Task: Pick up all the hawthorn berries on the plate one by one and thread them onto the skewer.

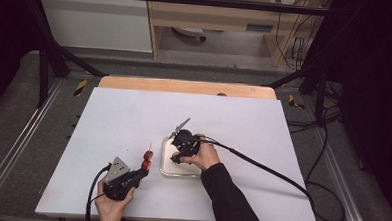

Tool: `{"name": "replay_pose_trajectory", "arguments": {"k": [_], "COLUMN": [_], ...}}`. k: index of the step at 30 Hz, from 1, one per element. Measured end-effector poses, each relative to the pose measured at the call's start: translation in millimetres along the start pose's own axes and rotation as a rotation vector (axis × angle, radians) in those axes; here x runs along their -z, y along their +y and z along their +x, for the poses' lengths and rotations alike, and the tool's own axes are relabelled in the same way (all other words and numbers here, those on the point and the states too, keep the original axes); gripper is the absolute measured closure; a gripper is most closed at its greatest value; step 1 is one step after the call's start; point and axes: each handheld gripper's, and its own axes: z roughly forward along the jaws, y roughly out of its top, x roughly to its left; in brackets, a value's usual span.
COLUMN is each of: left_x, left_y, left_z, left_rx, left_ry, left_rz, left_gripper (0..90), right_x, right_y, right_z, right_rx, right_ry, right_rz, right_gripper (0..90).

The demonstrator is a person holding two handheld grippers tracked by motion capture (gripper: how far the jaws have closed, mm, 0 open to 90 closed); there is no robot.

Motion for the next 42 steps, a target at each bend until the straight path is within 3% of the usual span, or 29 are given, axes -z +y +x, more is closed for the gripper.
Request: {"name": "replay_pose_trajectory", "arguments": {"k": [5,10,16,22,32,42], "left_x": [0.6,0.6,-0.6,-4.6,-17.7,-30.8], "left_y": [0.0,-0.2,1.0,4.6,12.2,28.5], "left_z": [0.5,0.1,-3.9,-12.9,-35.1,-59.9], "left_rx": [0.002,0.001,0.003,0.001,-0.035,-0.052], "left_ry": [0.003,0.002,-0.008,-0.026,-0.069,-0.101], "left_rz": [-0.001,0.002,-0.006,-0.016,-0.032,-0.023], "left_gripper": [88.9,88.9,88.8,88.9,88.9,88.8], "right_x": [-2.4,-0.3,22.1,55.2,96.3,114.3], "right_y": [-0.2,0.1,1.7,-4.3,-40.8,-77.3], "right_z": [-0.2,-0.5,0.0,1.1,5.9,1.3], "right_rx": [0.005,-0.013,-0.079,-0.16,-0.309,-0.441], "right_ry": [0.003,-0.007,-0.006,-0.003,0.073,0.127], "right_rz": [0.01,0.013,-0.081,-0.266,-0.61,-0.84], "right_gripper": [59.3,59.9,60.1,60.1,60.1,60.1]}}
